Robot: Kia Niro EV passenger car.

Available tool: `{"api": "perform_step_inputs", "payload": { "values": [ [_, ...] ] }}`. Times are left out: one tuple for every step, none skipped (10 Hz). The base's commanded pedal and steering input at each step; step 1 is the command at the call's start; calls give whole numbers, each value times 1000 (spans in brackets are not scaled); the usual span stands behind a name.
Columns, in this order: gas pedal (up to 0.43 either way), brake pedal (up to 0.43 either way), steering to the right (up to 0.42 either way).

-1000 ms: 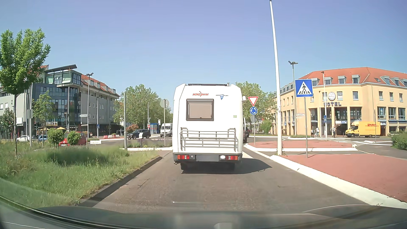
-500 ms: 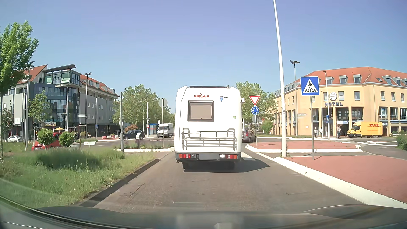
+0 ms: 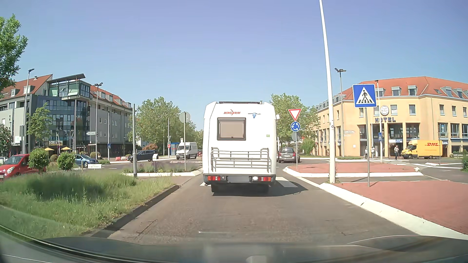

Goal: Follow the waypoints while adhering to traffic rules and regulations

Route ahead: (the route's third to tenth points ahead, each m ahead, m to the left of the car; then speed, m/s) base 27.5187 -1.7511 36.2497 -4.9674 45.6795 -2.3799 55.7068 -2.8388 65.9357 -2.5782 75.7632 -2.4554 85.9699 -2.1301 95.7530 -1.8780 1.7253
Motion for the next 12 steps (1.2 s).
{"api": "perform_step_inputs", "payload": {
  "values": [
    [59, 0, 6],
    [59, 0, 6],
    [59, 0, 5],
    [59, 0, 6],
    [59, 0, 5],
    [59, 0, 5],
    [0, 0, 5],
    [0, 0, 6],
    [0, 0, 5],
    [0, 0, 5],
    [0, 0, 5],
    [0, 0, 4]
  ]
}}
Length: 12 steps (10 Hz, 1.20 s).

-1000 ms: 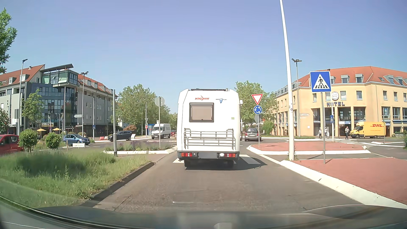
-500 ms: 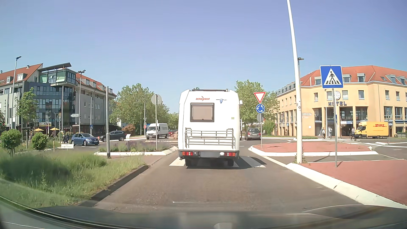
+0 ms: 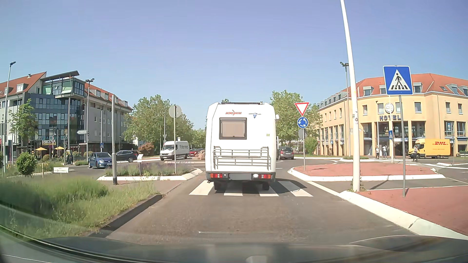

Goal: Follow the waypoints while adhering to traffic rules and regulations

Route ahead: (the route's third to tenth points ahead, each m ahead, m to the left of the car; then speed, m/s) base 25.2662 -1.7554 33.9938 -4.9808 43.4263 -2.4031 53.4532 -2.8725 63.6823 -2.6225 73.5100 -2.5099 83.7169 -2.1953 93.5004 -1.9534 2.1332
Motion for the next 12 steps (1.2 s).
{"api": "perform_step_inputs", "payload": {
  "values": [
    [0, 0, 3],
    [0, 0, 3],
    [0, 0, 3],
    [0, 0, 3],
    [0, 0, 3],
    [0, 0, 3],
    [0, 0, 3],
    [0, 6, 2],
    [0, 18, -2],
    [0, 30, -8],
    [0, 37, -10],
    [0, 55, -9]
  ]
}}
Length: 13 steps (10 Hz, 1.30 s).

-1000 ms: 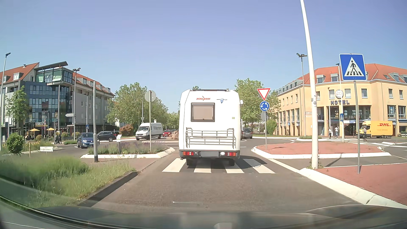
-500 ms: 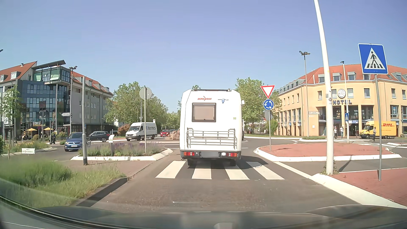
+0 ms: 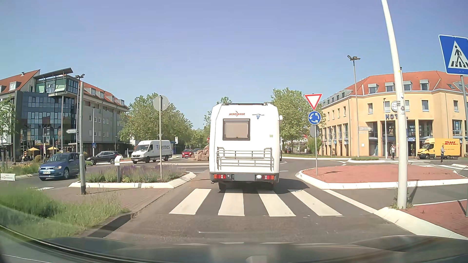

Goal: Follow the waypoints while adhering to traffic rules and regulations

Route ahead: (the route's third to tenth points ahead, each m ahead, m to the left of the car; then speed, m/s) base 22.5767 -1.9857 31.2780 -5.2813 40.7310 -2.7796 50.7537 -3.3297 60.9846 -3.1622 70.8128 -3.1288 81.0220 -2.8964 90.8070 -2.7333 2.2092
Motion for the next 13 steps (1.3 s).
{"api": "perform_step_inputs", "payload": {
  "values": [
    [0, 55, -8],
    [0, 55, -8],
    [0, 61, -8],
    [0, 61, -8],
    [0, 67, -8],
    [0, 67, -8],
    [0, 67, -8],
    [0, 30, -8],
    [0, 0, -7],
    [0, 0, -6],
    [0, 0, -5],
    [0, 0, -5],
    [0, 0, -5]
  ]
}}
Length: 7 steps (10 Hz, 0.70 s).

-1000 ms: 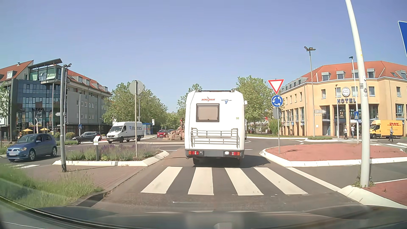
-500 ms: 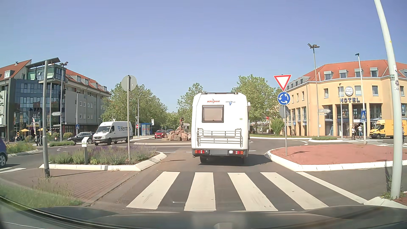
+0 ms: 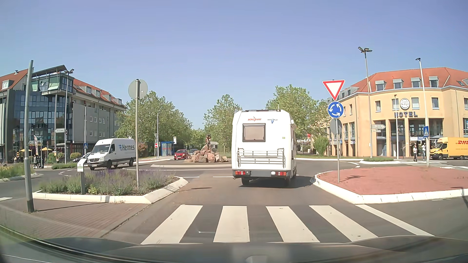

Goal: Follow the waypoints while adhering to traffic rules and regulations

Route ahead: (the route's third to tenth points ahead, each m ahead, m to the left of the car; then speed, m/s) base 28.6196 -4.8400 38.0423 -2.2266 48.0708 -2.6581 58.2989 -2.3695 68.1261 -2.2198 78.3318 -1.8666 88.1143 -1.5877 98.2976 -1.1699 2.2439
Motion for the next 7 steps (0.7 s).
{"api": "perform_step_inputs", "payload": {
  "values": [
    [0, 0, -4],
    [20, 0, -3],
    [59, 0, -1],
    [79, 0, 1],
    [98, 0, 4],
    [98, 0, 6],
    [110, 0, 9]
  ]
}}
